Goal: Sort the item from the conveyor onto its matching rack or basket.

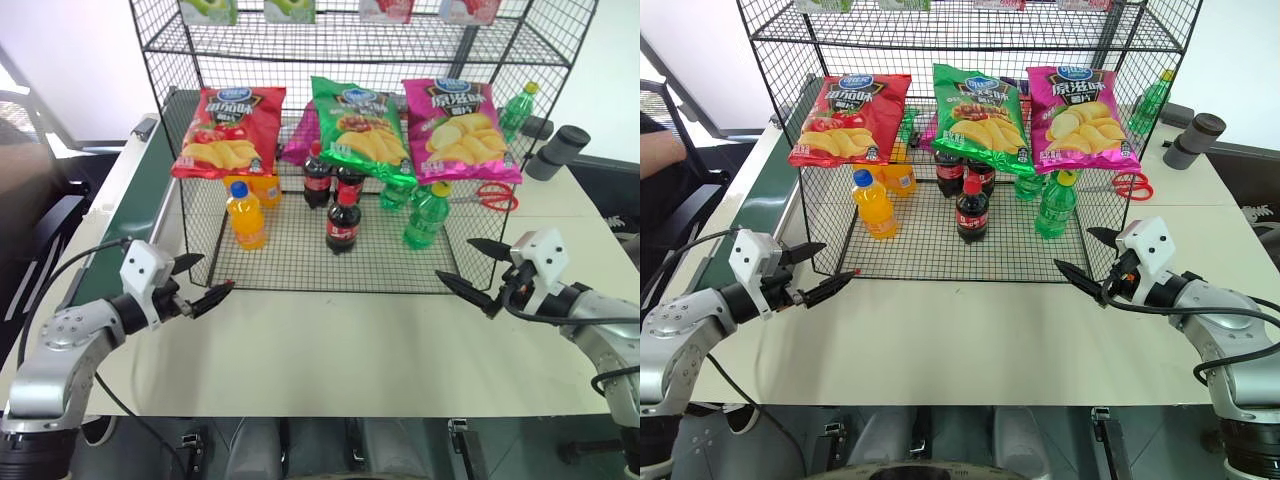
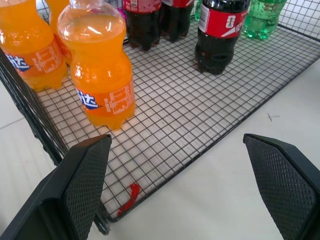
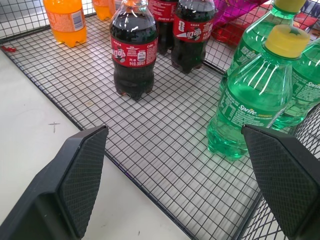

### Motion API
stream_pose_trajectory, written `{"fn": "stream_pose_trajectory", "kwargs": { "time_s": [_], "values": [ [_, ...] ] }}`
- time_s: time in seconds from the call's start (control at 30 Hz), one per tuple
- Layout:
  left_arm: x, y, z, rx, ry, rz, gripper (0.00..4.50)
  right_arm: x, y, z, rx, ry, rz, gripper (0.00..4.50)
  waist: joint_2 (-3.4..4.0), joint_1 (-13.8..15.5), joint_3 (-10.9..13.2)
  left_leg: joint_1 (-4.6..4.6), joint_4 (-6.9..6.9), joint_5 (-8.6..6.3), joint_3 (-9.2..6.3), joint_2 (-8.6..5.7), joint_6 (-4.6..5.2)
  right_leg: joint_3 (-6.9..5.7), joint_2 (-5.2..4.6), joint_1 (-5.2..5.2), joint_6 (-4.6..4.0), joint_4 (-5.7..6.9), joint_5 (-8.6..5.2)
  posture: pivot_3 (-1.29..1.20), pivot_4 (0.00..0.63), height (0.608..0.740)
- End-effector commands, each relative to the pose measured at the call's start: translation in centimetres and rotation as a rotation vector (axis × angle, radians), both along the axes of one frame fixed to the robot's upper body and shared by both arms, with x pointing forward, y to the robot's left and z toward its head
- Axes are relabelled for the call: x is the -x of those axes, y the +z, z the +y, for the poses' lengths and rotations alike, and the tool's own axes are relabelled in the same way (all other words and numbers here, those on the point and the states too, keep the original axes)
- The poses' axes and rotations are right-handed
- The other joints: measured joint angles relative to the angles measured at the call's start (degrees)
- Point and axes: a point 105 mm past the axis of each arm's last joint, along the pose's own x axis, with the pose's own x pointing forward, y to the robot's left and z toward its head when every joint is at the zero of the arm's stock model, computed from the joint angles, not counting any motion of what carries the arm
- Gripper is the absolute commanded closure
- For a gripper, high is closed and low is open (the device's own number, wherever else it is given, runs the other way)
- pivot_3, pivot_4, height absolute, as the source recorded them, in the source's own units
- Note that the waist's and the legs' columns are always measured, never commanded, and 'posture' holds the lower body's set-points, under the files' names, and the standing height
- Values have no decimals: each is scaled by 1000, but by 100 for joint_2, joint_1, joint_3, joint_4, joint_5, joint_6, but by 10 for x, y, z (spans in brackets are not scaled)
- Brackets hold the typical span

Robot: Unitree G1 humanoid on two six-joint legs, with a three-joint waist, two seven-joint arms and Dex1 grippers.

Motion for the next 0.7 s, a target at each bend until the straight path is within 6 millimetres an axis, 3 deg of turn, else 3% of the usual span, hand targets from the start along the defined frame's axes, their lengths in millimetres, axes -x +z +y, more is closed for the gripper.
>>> {"fn": "stream_pose_trajectory", "kwargs": {
  "time_s": [0.03,0.7],
  "values": [
    [3,12,1,-19,-5,-51,0,3,9,1,3,17,-38,61,0,1,0,0,0,0,0,0,0,0,0,0,0,0,0,0,150,740],
    [0,11,1,-22,1,-50,0,-1,-8,-2,-7,23,-36,61,0,0,0,0,1,0,0,0,0,0,2,1,0,0,0,0,150,740]
  ]
}}
